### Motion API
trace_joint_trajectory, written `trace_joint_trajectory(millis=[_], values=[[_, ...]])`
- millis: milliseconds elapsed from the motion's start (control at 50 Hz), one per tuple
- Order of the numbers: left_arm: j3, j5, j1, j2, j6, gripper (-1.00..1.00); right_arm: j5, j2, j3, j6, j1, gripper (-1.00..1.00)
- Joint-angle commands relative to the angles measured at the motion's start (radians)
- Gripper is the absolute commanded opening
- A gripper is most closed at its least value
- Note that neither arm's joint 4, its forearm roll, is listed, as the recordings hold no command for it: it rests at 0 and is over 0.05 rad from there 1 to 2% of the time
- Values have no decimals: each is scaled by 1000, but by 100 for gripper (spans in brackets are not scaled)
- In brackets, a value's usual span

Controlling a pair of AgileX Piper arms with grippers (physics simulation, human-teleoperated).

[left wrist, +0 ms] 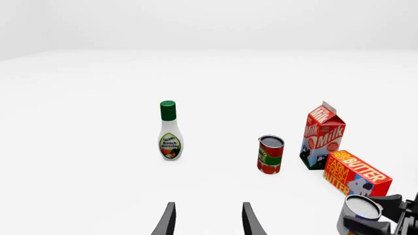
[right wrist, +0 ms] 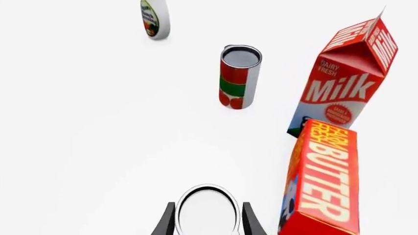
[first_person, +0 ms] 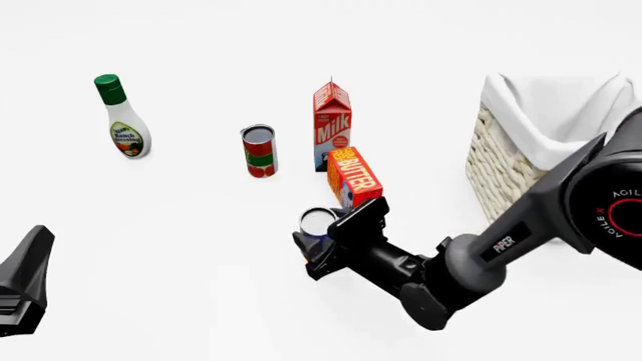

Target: Pick the alphabet soup and place it in the basket.

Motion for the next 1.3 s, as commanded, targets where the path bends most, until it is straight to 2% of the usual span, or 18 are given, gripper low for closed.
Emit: trace_joint_trajectory(millis=[20, 560, 580, 1040, 1300], values=[[0, 0, 0, 0, 0, 100, 6, 20, -16, 3, -2, 100], [0, 0, 0, 0, 0, 100, 11, 62, -45, 12, -4, 100], [0, 0, 0, 0, 0, 100, 13, 63, -47, 12, -3, -100], [0, 0, 0, 0, 0, 100, 20, 30, -36, 17, 7, -100], [0, 0, 0, 0, 0, 100, 11, -119, 51, 11, 15, -100]])
